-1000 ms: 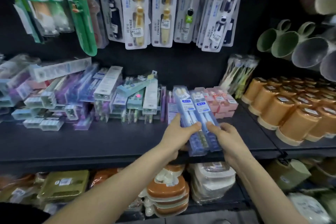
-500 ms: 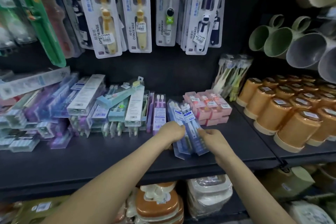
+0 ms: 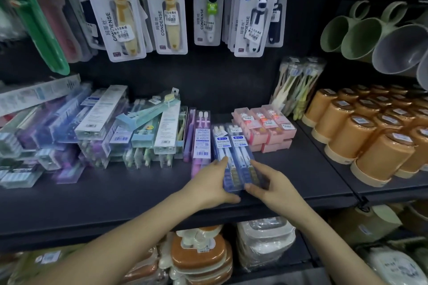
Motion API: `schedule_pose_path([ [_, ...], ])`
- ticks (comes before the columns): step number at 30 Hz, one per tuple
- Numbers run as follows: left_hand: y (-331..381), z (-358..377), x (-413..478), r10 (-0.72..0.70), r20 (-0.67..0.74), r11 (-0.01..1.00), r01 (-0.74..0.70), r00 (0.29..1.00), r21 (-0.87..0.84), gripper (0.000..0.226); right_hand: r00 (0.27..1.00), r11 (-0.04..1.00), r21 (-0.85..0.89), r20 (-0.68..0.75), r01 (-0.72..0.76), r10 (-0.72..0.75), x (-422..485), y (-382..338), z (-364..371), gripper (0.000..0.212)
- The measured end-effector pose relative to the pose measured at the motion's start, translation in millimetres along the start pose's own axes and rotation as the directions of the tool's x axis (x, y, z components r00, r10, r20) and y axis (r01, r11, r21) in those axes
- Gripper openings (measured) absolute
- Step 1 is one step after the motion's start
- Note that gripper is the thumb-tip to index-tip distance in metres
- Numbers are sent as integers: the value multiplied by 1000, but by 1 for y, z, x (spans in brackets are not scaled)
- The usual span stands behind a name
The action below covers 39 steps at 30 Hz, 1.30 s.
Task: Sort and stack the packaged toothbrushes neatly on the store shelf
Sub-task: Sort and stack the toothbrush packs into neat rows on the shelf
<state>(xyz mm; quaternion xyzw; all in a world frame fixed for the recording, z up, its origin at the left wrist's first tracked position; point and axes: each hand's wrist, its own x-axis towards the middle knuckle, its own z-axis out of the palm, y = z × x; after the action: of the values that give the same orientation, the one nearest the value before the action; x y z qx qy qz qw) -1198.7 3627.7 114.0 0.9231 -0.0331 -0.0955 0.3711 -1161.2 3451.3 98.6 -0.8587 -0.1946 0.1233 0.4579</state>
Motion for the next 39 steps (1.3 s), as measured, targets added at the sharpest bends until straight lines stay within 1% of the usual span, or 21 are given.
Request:
schedule_pose_path([
  [2,-6,3,2,4,-46,996,1,999,94,89,1000,1000,-27,-9,0,0,2,2,0,60],
  [3,-8,5,4,3,-80,989,9,997,151,90,1000,999,-34,-29,9,-10,5,2,2,61],
  [8,-14,7,19,11,-198,925,65,980,374,72,986,996,-78,-156,46,-58,29,2,14,61],
  [11,-14,6,25,-11,-245,912,110,969,395,68,968,990,-127,-236,55,-84,44,-3,19,56],
  [14,-11,4,21,17,-303,941,87,953,328,61,952,978,-209,-295,17,-80,50,-7,24,50],
  [16,-10,-1,9,100,-382,953,22,919,303,47,927,942,-334,-364,-37,-92,44,-11,26,45],
  [18,-14,-12,-7,183,-469,946,-25,864,322,28,856,883,-467,-471,-40,-211,36,-19,30,37],
  [20,-26,-27,-22,247,-565,932,-32,787,362,13,780,858,-506,-504,81,-371,31,-32,37,31],
  [21,-33,-35,-29,268,-611,921,-13,745,389,11,760,850,-505,-492,148,-425,33,-39,42,30],
  [22,-41,-42,-35,279,-648,910,21,709,415,13,758,839,-509,-465,194,-458,37,-46,48,31],
  [23,-50,-48,-40,291,-675,892,63,679,448,16,778,827,-521,-422,211,-465,43,-53,55,35],
  [25,-66,-59,-44,294,-718,857,160,630,491,23,863,806,-570,-314,162,-396,58,-62,70,46],
  [26,-72,-64,-45,252,-736,858,206,629,470,29,900,783,-611,-270,114,-342,66,-64,77,51],
  [27,-76,-67,-43,183,-742,870,246,645,427,36,922,751,-656,-242,75,-303,73,-65,83,53],
  [29,-80,-70,-37,24,-715,894,305,698,327,55,938,701,-712,-212,43,-273,81,-66,94,52],
  [30,-82,-69,-32,-37,-693,900,325,720,290,62,940,684,-729,-208,34,-270,83,-65,98,49],
  [31,-83,-68,-26,-61,-680,898,338,730,282,66,937,680,-732,-213,34,-277,84,-66,101,46],
  [33,-82,-66,-17,-72,-675,891,352,735,288,66,921,703,-709,-238,52,-309,84,-64,103,41],
  [35,-78,-66,-11,-74,-682,887,360,728,289,59,909,718,-693,-256,64,-328,84,-61,102,39],
  [37,-76,-67,-9,-64,-696,897,347,715,274,50,922,718,-694,-236,61,-306,83,-61,99,39],
  [39,-75,-71,-14,-51,-752,943,279,658,180,46,920,753,-656,-260,56,-295,83,-64,99,37],
])
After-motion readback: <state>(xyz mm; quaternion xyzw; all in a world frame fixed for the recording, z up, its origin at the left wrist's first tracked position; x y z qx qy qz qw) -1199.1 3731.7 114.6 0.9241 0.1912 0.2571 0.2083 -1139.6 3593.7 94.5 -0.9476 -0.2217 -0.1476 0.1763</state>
